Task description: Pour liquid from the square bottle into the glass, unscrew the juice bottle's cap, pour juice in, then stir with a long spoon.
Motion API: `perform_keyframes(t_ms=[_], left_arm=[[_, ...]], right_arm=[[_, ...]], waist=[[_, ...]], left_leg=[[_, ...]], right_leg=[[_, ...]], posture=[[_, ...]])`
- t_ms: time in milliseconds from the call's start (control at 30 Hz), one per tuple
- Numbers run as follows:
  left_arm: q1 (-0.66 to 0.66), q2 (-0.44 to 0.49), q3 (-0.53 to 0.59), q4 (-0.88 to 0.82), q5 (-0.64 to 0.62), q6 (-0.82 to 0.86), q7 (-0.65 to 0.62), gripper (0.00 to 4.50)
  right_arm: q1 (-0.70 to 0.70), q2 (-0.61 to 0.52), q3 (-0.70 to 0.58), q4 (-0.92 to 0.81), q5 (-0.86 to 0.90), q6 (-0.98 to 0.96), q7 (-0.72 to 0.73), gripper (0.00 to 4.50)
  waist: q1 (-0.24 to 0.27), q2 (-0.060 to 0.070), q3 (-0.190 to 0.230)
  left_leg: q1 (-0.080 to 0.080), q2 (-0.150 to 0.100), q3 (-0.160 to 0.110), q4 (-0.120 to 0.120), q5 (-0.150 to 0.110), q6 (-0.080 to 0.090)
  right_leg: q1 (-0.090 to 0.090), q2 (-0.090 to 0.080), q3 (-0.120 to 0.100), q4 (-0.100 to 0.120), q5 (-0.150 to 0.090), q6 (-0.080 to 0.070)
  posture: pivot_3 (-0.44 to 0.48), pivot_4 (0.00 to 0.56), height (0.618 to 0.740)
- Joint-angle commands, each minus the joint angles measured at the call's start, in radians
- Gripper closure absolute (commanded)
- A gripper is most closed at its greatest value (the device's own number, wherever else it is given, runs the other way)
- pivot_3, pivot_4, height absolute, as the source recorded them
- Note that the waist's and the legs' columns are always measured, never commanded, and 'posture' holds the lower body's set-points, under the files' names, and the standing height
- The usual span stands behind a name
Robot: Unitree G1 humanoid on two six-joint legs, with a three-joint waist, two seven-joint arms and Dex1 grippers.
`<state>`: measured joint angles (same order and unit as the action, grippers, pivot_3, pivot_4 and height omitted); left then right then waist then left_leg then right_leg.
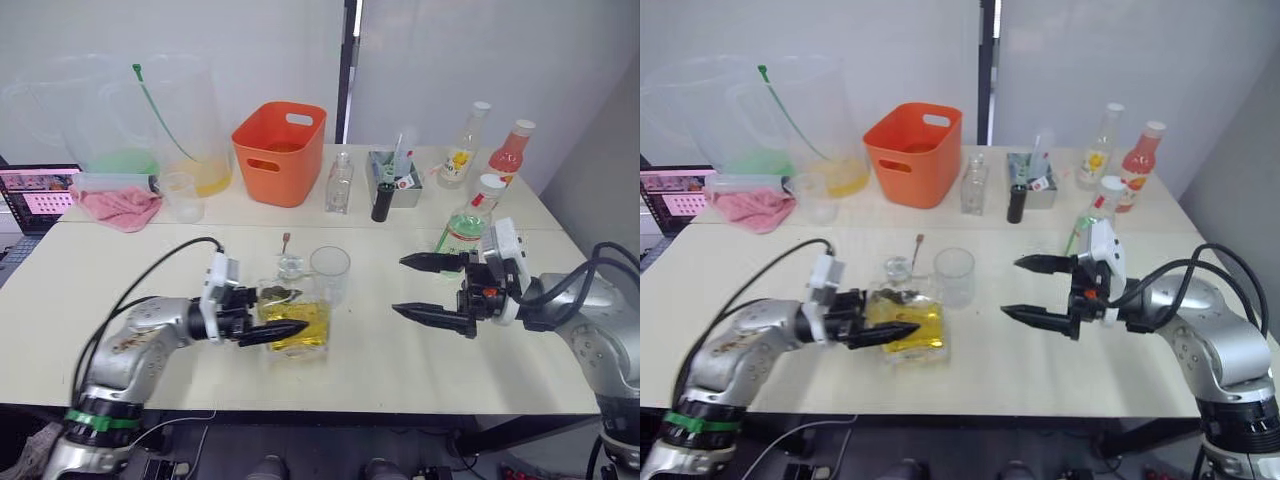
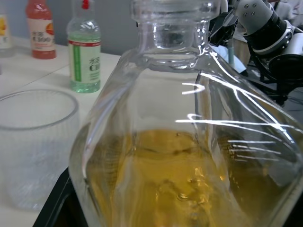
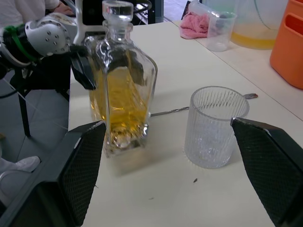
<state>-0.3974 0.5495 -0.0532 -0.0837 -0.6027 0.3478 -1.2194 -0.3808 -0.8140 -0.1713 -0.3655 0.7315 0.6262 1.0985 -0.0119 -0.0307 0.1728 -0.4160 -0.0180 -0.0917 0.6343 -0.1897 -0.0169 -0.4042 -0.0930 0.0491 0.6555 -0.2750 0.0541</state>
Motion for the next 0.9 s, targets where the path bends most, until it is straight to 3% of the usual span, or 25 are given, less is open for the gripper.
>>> perform_keyframes(t_ms=[33,367,633,700,767,900], left_arm=[[-0.069,-0.047,-0.005,0.052,0.049,-0.120,-0.017,1.68],[-0.126,-0.103,-0.063,0.276,0.153,-0.238,-0.125,1.68],[-0.112,-0.085,-0.052,0.259,0.153,-0.224,-0.145,1.68],[-0.097,-0.064,-0.046,0.228,0.145,-0.201,-0.149,0.64],[-0.077,-0.046,-0.041,0.188,0.139,-0.184,-0.142,0.02],[-0.025,-0.020,-0.025,0.054,0.110,-0.066,-0.062,0.02]], right_arm=[[0.005,-0.021,-0.064,-0.045,0.042,0.021,-0.032,0.00],[0.090,-0.053,-0.084,-0.055,0.009,0.015,-0.085,0.00],[0.098,-0.068,-0.080,-0.062,0.025,0.029,-0.098,0.00],[0.090,-0.068,-0.074,-0.060,0.029,0.029,-0.099,0.00],[0.078,-0.067,-0.060,-0.053,0.019,0.021,-0.101,0.00],[0.055,-0.058,-0.028,-0.037,0.003,0.012,-0.100,0.00]], waist=[[-0.006,0.000,0.000],[-0.003,0.000,0.000],[-0.005,0.000,0.000],[-0.007,0.000,0.000],[-0.008,0.000,0.000],[-0.006,0.000,0.000]], left_leg=[[0.000,0.000,0.000,0.000,0.000,0.000],[0.000,0.000,0.000,0.001,0.000,0.000],[0.000,0.000,0.000,0.002,0.000,0.000],[0.000,0.000,0.000,0.002,0.000,0.000],[0.001,0.000,0.000,0.002,0.000,0.000],[0.001,0.000,0.000,0.002,0.000,0.000]], right_leg=[[0.000,0.001,0.000,0.000,0.000,0.000],[0.000,0.000,0.000,0.001,0.000,0.000],[0.000,0.000,0.000,0.001,0.000,0.000],[0.000,0.000,0.000,0.002,0.000,0.000],[0.000,0.001,0.000,0.002,0.000,0.000],[0.001,0.001,0.000,0.002,0.000,0.000]], posture=[[0.000,0.150,0.740],[0.000,0.150,0.740],[0.000,0.150,0.740],[0.000,0.150,0.740],[0.000,0.150,0.740],[0.000,0.150,0.740]])
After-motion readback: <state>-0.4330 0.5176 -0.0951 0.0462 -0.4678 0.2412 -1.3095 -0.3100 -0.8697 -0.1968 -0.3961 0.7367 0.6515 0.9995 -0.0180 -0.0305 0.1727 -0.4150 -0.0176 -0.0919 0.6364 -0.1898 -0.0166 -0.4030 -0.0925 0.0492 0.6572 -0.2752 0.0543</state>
